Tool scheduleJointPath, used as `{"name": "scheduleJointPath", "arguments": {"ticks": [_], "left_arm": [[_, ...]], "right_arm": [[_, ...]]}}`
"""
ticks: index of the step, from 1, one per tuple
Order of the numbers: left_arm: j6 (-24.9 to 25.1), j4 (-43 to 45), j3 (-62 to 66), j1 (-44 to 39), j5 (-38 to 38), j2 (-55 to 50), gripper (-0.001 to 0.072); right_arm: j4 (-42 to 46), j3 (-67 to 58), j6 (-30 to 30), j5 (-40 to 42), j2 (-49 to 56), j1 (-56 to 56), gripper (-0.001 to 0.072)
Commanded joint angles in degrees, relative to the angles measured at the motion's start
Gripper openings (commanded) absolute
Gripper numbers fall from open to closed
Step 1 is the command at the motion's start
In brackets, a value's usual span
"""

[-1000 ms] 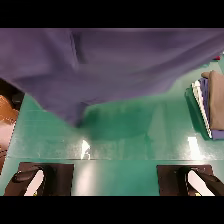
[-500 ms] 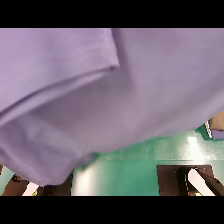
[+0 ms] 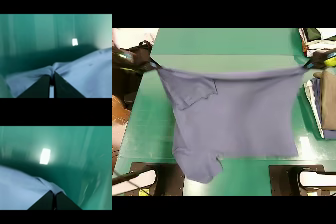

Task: Fold the shirts.

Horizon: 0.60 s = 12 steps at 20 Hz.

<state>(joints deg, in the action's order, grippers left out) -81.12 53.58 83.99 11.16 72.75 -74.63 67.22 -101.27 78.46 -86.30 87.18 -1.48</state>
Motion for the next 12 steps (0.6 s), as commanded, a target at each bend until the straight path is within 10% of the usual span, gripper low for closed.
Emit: {"name": "scheduleJointPath", "arguments": {"ticks": [1,7,12], "left_arm": [[2.97,-4.96,-2.54,-0.02,-11.41,-11.61,0.0028],[9.29,-7.23,5.29,-4.31,-25.75,-18.56,0.0028],[8.33,-2.08,10.36,-2.62,-11.61,-18.08,0.0027]], "right_arm": [[0.35,0.83,0.15,4.39,11.21,1.57,0.0014],[0.5,-13.55,0.15,11.87,20.68,1.42,0.0014],[4.79,-11.82,0.04,10.12,17.7,1.25,0.0014]]}}
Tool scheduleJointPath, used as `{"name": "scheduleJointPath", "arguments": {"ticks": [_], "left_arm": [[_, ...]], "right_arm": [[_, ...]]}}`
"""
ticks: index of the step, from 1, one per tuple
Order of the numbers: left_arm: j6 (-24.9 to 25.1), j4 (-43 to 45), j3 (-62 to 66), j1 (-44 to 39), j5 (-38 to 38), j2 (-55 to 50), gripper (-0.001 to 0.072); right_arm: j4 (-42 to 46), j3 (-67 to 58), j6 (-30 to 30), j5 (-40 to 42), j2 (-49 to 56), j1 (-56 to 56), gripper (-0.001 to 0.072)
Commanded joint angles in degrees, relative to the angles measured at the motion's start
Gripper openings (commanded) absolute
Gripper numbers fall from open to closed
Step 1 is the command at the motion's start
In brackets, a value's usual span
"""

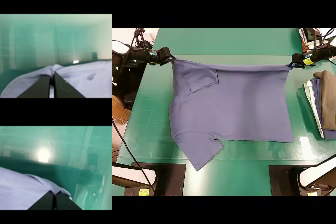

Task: Fold the shirts.

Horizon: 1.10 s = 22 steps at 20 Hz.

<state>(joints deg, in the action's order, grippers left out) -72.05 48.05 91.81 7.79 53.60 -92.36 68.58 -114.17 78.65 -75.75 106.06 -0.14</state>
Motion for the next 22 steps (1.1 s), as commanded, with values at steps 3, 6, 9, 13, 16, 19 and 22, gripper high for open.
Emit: {"name": "scheduleJointPath", "arguments": {"ticks": [3,6,9,13,16,19,22], "left_arm": [[-1.66,14.82,-0.07,0.74,16.81,1.97,0.0026],[-1.46,16.11,-9.33,0.42,16.33,4.02,0.0027],[-1.44,13.62,-19.04,0.42,11.21,3.96,0.0028],[-2.64,11.91,-23.87,0.42,6.03,4.0,0.0046],[-5.66,12.44,-23.47,0.85,9.14,5.4,0.0492],[-5.9,17.57,-24.72,1.31,15.15,11.98,0.0471],[-9.6,23.21,-33.99,1.31,19.15,23.39,0.0472]], "right_arm": [[7.37,9.9,-1.86,-1.62,-6.03,-0.09,0.0014],[7.72,19.34,-1.86,0.15,-9.68,-0.04,0.0014],[7.54,26.91,-1.84,3.21,-11.67,1.16,0.0015],[7.43,32.02,-1.22,3.19,-12.52,1.86,0.0021],[7.48,30.86,-1.09,-0.66,-12.55,1.81,0.0394],[7.48,31.12,-1.11,-3.98,-16.2,0.26,0.0392],[7.43,36.83,-1.14,-3.74,-24.02,-2.36,0.0391]]}}
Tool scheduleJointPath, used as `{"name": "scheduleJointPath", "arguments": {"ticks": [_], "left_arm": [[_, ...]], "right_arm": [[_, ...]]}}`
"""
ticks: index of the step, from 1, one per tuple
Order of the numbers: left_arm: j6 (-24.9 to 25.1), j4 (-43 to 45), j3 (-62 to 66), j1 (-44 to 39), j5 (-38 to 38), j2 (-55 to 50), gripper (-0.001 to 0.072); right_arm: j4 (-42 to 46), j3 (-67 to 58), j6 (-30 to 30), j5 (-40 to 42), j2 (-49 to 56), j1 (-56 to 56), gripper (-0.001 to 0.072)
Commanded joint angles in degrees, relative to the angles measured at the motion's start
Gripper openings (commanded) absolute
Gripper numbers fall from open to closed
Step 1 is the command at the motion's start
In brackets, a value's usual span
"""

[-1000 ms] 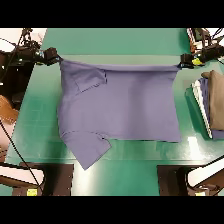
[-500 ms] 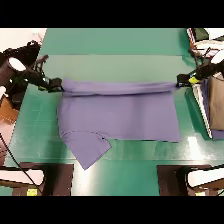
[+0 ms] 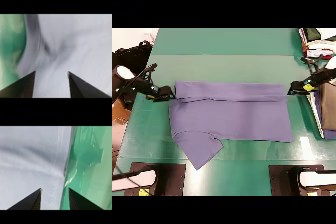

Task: Fold the shirts.

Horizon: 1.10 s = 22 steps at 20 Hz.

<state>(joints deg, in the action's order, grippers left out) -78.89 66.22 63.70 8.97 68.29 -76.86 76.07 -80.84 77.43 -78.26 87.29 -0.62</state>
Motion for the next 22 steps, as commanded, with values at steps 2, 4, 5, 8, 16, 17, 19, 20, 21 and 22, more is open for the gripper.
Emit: {"name": "scheduleJointPath", "arguments": {"ticks": [2,4,5,8,16,17,19,20,21,22], "left_arm": [[-4.57,3.8,-15.04,0.07,6.97,15.65,0.0472],[-6.51,0.44,-24.63,0.07,8.04,22.82,0.0472],[-7.1,-1.27,-28.81,0.07,8.09,25.75,0.0472],[-8.35,-6.05,-39.87,0.07,7.93,32.15,0.0472],[-6.95,-14.21,-49.2,0.07,-0.74,33.7,0.0471],[-6.75,-14.95,-49.2,0.07,-2.75,33.7,0.0471],[-6.67,-16.7,-49.2,0.07,-6.19,33.7,0.0458],[-6.56,-17.66,-49.2,0.07,-6.58,33.7,0.0284],[-5.79,-18.88,-49.2,0.07,-6.6,33.7,0.0134],[-4.24,-20.74,-49.18,0.07,-6.58,33.7,0.0028]], "right_arm": [[-0.04,8.02,0.07,-0.7,-9.99,-3.32,0.0391],[-0.04,12.31,0.07,1.62,-14.01,-4.5,0.039],[-0.02,14.08,0.07,3.06,-15.65,-4.55,0.0391],[-0.07,16.33,0.07,4.22,-18.18,-4.35,0.039],[-3.02,16.28,0.04,4.2,-18.34,-3.48,0.039],[-3.08,16.28,0.04,4.13,-18.34,-3.43,0.0389],[-3.08,16.28,0.07,3.52,-18.34,-3.43,0.0389],[-3.08,16.28,0.07,2.99,-18.34,-3.43,0.039],[-3.06,16.28,0.04,2.16,-18.34,-3.43,0.0389],[-2.97,16.31,0.04,0.92,-18.34,-3.56,0.0389]]}}
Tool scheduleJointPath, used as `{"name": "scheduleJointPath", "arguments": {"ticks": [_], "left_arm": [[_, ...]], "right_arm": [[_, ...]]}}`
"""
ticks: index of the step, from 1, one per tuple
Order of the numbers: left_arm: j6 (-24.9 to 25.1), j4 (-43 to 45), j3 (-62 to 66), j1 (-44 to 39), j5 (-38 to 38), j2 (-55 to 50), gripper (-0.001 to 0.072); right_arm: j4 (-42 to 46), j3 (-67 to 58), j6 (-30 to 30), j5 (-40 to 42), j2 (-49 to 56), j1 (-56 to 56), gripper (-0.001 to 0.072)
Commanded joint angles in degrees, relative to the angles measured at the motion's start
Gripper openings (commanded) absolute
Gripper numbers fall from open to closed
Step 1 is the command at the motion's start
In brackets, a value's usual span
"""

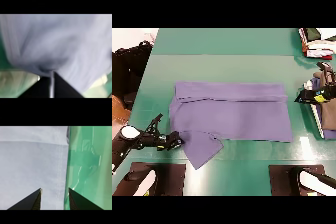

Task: Fold the shirts.

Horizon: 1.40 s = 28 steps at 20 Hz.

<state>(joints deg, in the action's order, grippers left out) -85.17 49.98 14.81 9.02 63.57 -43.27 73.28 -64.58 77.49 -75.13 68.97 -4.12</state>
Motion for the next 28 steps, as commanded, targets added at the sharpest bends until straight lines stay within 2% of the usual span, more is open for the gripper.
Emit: {"name": "scheduleJointPath", "arguments": {"ticks": [1,4,8,11,16,18,19,21,22,23,25,28], "left_arm": [[3.19,-6.36,-0.13,0.02,-1.62,0.11,0.0028],[4.63,-7.13,3.04,0.02,1.25,0.11,0.0027],[5.95,-7.13,8.24,0.02,2.64,0.11,0.0027],[6.12,-7.06,8.98,0.02,1.9,0.11,0.0028],[6.14,-6.91,8.98,0.02,1.77,0.11,0.0028],[6.12,-6.8,8.98,0.02,1.66,0.11,0.0028],[6.12,-6.58,8.98,0.02,1.53,0.11,0.0028],[6.12,-6.51,8.98,0.02,1.38,0.11,0.0028],[6.12,-6.45,8.98,0.02,1.62,0.11,0.0028],[6.1,-6.38,9.01,0.02,2.23,0.11,0.0027],[6.1,-6.05,9.03,0.02,5.07,0.15,0.0025],[5.49,-4.55,10.49,0.02,10.99,3.34,0.0024]], "right_arm": [[-0.13,0.04,-0.28,-3.69,-0.02,-0.5,0.0389],[-0.04,2.58,-1.16,-9.22,-0.9,-4.11,0.0389],[-0.13,16.76,-1.16,-9.18,-5.57,-13.2,0.0392],[-0.37,26.23,-1.16,-8.83,-5.33,-19.47,0.0392],[-10.38,32.7,-4.55,-5.03,-2.25,-20.63,0.0383],[-11.19,32.54,-4.55,-4.81,-1.68,-20.63,0.0376],[-11.17,32.54,-4.55,-4.98,-1.68,-20.63,0.0314],[-10.69,32.54,-4.59,-5.49,-1.68,-20.63,0.0287],[-10.6,32.54,-6.05,-6.21,-1.68,-20.63,0.0126],[-10.6,32.54,-7.67,-7.02,-1.68,-20.63,0.0024],[-10.43,32.52,-8.87,-9.18,-2.14,-20.63,0.0015],[-6.54,32.54,-8.98,-12.15,-8.83,-20.63,0.0015]]}}
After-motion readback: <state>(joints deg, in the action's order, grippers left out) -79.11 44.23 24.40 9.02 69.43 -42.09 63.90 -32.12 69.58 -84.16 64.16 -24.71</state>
